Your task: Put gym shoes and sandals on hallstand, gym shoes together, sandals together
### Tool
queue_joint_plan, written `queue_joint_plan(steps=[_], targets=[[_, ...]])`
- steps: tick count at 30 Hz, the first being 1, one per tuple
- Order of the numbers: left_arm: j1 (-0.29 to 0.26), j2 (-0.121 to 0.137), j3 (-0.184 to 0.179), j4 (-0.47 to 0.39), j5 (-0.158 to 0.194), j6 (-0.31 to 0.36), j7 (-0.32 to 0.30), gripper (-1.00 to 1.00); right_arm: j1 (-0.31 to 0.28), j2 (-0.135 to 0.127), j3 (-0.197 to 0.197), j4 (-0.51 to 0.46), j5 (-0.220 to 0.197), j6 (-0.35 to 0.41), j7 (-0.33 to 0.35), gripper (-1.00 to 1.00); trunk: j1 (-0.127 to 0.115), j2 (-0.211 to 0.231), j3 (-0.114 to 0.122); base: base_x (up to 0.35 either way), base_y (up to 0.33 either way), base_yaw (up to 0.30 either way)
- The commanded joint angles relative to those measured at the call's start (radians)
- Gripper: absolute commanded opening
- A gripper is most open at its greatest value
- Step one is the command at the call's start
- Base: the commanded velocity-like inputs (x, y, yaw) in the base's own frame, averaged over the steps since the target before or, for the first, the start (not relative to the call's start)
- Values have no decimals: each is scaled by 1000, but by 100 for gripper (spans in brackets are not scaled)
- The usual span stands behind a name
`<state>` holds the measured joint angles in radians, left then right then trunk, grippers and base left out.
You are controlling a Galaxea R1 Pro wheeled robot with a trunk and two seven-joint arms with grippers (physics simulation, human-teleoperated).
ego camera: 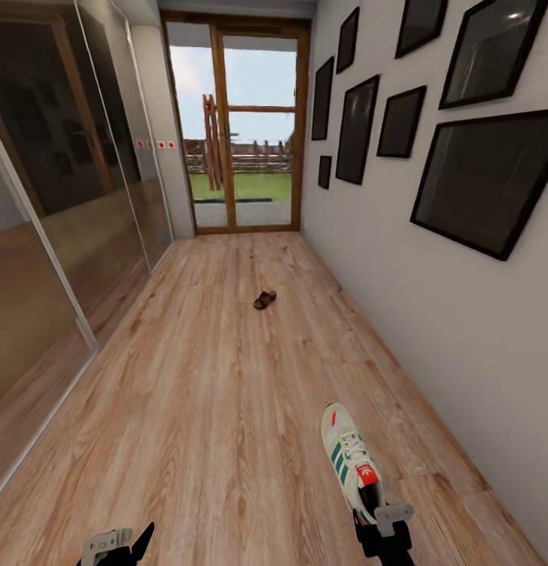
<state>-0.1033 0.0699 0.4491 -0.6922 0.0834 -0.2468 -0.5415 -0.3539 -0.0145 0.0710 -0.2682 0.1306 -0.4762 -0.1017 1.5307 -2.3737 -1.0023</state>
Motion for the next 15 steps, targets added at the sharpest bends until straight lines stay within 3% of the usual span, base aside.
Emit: queue_joint_plan(steps=[1,9,15], targets=[[-1,0,2,2,9,1,-8,100,0,-1,7,0,6,-1,-10,-100,0,0,-1,286,198,257],[-1,0,2,2,9,1,-8,100,0,-1,7,0,6,-1,-11,-100,0,0,-1,298,148,260],[-1,0,2,2,10,1,-8,100,0,-2,6,0,6,-1,-11,-100,0,0,-1,331,20,104]])
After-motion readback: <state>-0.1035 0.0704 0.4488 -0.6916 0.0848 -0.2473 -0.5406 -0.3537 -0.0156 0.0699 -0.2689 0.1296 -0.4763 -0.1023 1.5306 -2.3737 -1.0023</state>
